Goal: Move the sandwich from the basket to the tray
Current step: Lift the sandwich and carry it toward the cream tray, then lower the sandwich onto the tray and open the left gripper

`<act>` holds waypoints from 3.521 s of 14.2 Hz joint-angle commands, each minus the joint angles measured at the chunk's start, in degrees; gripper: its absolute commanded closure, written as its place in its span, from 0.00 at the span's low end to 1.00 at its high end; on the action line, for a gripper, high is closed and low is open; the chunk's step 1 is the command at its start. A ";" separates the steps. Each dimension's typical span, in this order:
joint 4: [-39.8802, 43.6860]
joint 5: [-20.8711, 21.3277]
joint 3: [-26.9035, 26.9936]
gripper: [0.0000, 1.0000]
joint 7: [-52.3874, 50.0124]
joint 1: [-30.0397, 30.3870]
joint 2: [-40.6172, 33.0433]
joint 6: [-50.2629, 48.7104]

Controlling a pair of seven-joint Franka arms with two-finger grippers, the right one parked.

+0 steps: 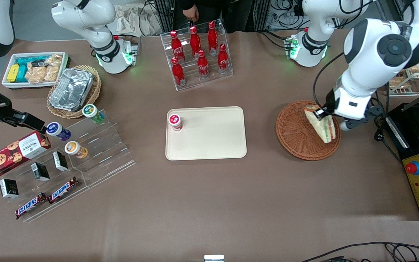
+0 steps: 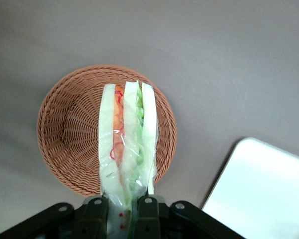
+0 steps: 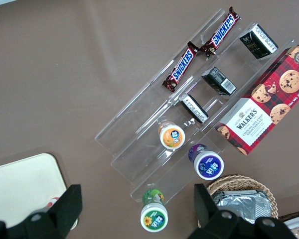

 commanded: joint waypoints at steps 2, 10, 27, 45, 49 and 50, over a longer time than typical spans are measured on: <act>0.06 -0.74 -4.57 1.00 5.89 -0.09 -1.72 -2.23; -0.21 0.32 -13.46 1.00 -1.91 -5.17 2.58 3.03; -1.00 7.79 -12.77 1.00 -6.67 -15.63 29.21 36.61; -0.38 8.76 -5.73 0.00 -8.17 -21.45 26.95 37.15; 0.14 7.80 -2.41 0.00 -7.91 -20.92 16.50 27.67; 0.75 7.18 -1.43 0.00 -7.56 -20.92 14.12 25.04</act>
